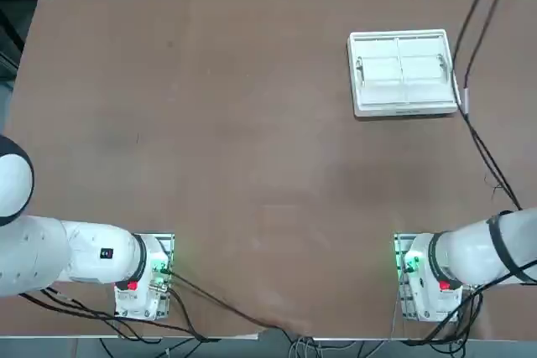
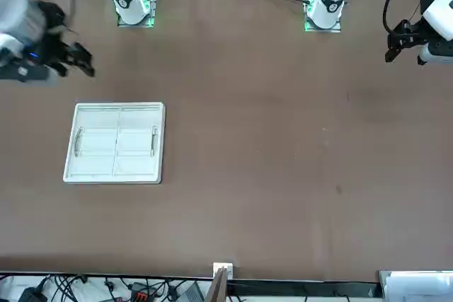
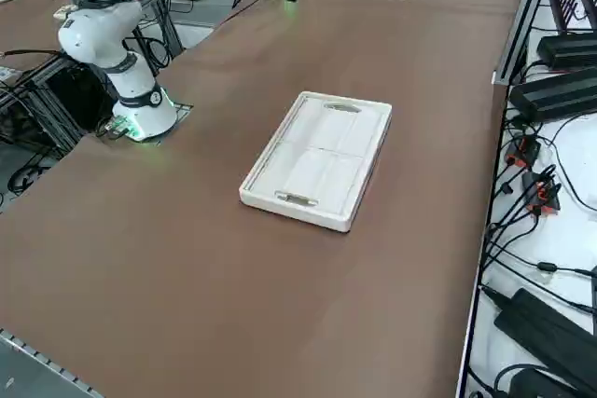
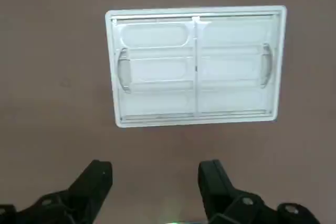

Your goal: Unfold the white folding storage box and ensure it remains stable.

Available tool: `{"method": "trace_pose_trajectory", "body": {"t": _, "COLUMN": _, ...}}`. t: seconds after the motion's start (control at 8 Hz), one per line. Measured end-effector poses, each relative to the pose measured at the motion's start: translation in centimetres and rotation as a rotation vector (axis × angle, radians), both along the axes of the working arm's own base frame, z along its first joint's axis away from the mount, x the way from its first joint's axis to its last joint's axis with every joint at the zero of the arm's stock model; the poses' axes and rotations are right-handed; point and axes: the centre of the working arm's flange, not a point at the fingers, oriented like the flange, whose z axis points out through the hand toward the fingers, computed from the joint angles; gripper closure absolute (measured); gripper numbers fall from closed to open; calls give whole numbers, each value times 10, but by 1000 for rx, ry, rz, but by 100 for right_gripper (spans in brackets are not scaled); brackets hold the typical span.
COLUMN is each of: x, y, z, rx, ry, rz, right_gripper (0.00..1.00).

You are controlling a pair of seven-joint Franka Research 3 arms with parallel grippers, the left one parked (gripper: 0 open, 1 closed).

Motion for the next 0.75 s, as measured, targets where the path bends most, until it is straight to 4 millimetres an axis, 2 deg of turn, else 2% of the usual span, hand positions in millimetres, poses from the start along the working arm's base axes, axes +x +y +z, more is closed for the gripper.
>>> {"method": "trace_pose_trajectory", "body": {"t": 0.25, "x": 11, "y": 67, "z": -49, "rx": -73, "ry": -12, "rz": -31, "right_gripper": 0}}
{"method": "trace_pose_trajectory", "body": {"t": 0.5, "x": 17, "y": 126, "z": -111, "rx": -162, "ry": -29, "rz": -11, "right_gripper": 0}}
{"method": "trace_pose_trajectory", "body": {"t": 0.75, "x": 22, "y": 170, "z": -178, "rx": -273, "ry": -32, "rz": -6, "right_gripper": 0}}
